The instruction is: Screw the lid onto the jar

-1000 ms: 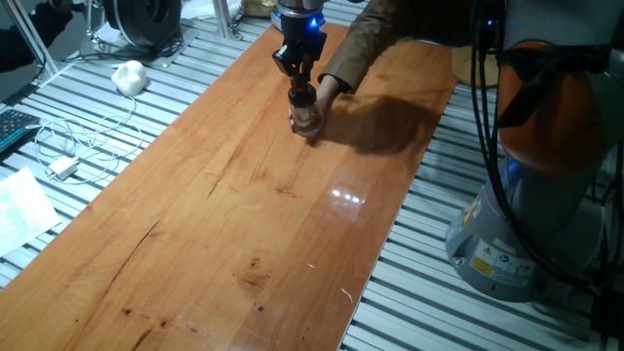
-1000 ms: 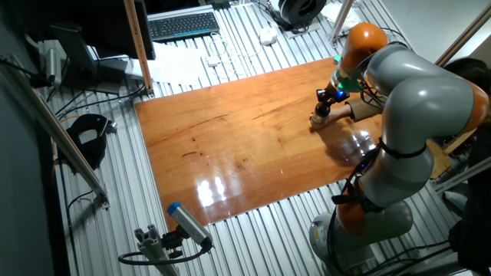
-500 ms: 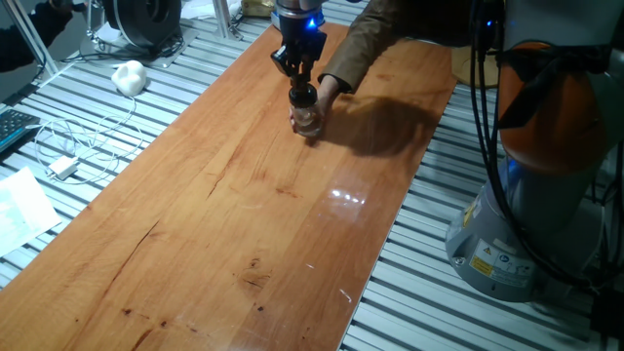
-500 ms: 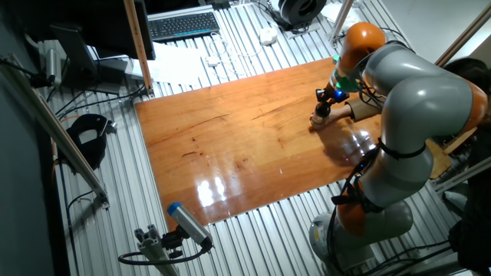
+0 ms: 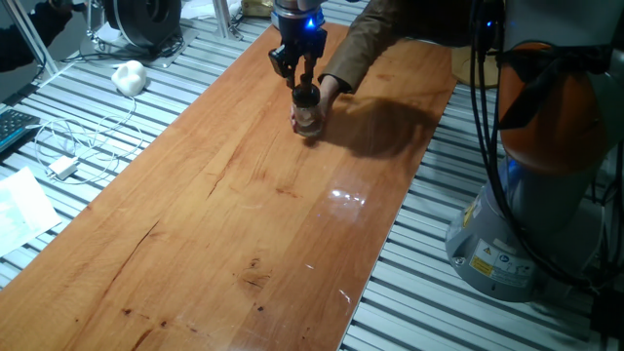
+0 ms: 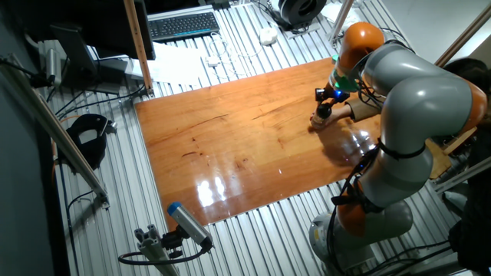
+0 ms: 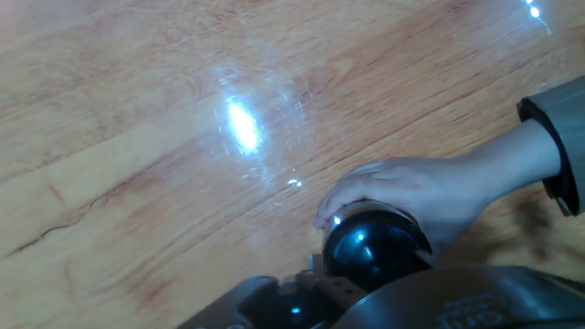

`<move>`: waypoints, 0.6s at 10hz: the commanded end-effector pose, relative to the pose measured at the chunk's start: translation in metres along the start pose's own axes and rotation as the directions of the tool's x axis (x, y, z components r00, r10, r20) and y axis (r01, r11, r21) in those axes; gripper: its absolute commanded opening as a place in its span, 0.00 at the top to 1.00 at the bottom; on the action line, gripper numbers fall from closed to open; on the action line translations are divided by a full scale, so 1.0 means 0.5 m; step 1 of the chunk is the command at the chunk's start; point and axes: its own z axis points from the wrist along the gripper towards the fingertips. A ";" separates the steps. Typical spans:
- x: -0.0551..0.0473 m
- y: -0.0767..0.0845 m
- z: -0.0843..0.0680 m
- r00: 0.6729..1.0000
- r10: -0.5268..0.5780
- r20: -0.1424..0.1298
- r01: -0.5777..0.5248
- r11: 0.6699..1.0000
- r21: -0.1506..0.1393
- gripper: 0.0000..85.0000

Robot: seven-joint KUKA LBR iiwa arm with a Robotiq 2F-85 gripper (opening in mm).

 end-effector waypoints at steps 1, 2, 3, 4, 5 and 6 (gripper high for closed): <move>-0.001 0.002 -0.003 1.000 0.003 -0.004 -0.003 1.000 0.004 0.40; -0.002 0.004 -0.007 1.000 0.006 -0.002 -0.006 1.000 0.011 0.40; -0.005 0.005 -0.013 1.000 0.008 0.001 -0.009 1.000 0.019 0.20; -0.008 0.004 -0.023 1.000 0.004 -0.006 -0.004 1.000 0.021 0.20; -0.012 0.008 -0.031 1.000 0.003 -0.020 -0.002 1.000 0.019 0.20; -0.014 0.012 -0.034 1.000 -0.008 -0.023 0.008 1.000 0.011 0.20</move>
